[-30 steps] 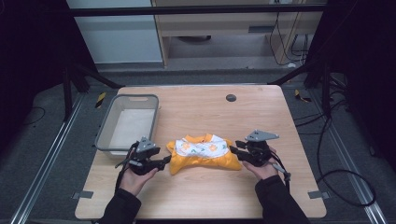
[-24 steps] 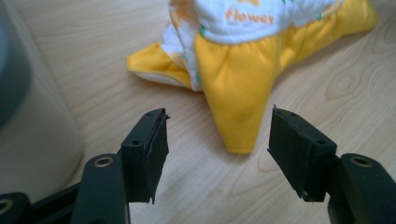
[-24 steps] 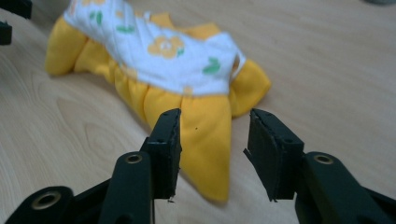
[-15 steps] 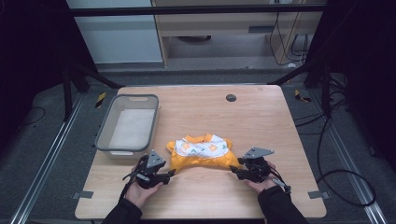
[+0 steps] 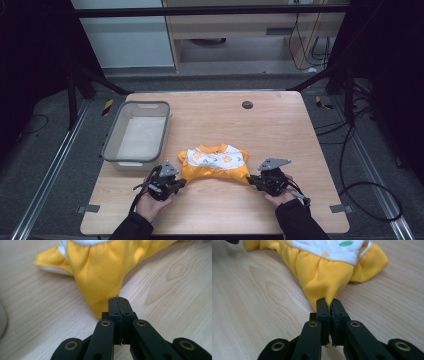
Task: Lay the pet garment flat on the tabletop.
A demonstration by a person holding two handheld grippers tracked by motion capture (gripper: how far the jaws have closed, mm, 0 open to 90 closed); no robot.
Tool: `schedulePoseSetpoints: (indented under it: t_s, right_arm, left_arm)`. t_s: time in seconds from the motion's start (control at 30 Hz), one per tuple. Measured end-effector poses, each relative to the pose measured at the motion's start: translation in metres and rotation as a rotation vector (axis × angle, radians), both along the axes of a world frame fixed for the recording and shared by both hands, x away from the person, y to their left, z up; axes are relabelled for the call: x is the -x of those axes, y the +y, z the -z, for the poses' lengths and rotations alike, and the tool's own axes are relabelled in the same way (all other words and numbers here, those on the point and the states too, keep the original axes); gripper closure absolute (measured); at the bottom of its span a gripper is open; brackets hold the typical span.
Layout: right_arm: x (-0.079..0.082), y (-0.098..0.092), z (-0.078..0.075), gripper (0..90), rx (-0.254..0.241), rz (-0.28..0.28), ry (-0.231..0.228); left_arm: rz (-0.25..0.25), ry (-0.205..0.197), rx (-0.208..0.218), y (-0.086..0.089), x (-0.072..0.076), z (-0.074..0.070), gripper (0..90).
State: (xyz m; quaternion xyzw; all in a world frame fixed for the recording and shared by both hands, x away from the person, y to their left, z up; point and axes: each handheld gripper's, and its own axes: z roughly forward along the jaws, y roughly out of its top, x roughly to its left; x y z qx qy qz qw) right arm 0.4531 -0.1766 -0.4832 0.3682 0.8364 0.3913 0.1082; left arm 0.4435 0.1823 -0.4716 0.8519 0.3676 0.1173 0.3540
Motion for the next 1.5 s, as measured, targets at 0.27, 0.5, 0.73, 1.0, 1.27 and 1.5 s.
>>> schedulePoseSetpoints:
  t_s: [0.27, 0.5, 0.73, 1.0, 1.27, 1.5]
  right_arm:
    - [0.007, -0.004, -0.011, 86.8, -0.050, -0.005, -0.018]
    - [0.003, -0.001, -0.003, 86.4, -0.019, 0.001, 0.002]
    - [0.001, 0.001, -0.001, 86.5, -0.010, 0.000, 0.013]
    - [0.009, -0.006, -0.016, 86.5, -0.064, -0.006, -0.005]
    - [0.035, -0.019, -0.038, 86.5, -0.201, -0.060, 0.048]
    - [0.042, -0.014, -0.014, 80.6, -0.074, -0.050, 0.137]
  left_arm:
    - [-0.037, -0.066, -0.002, 0.003, 0.005, -0.001, 65.6]
    - [-0.060, -0.081, -0.063, -0.010, -0.005, 0.009, 47.1]
    - [-0.047, -0.019, -0.106, -0.011, -0.012, 0.016, 82.4]
    - [0.005, 0.023, 0.031, 0.007, 0.001, -0.016, 87.6]
    - [0.069, 0.071, 0.117, 0.027, 0.035, -0.035, 87.0]
    - [0.026, 0.109, -0.030, 0.019, 0.046, 0.001, 65.9]
